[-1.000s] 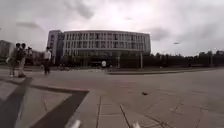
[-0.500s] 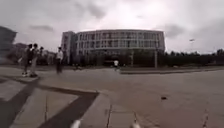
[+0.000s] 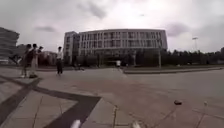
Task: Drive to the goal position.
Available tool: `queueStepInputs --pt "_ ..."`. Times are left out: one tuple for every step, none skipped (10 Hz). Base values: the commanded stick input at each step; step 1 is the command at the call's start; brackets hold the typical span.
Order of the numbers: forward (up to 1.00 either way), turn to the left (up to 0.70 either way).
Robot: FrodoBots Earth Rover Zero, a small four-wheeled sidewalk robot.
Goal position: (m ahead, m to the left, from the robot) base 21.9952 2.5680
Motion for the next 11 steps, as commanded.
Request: queueStepInputs --pt "0.7 0.0" --pt "0.7 0.0" --pt "0.7 0.0" --pt "0.7 0.0" --pt "0.7 0.0" --pt "0.7 0.0" --pt "0.7 0.0" --pt "0.7 0.0" --pt "0.7 0.0" --pt "0.7 0.0" --pt "0.7 0.0"
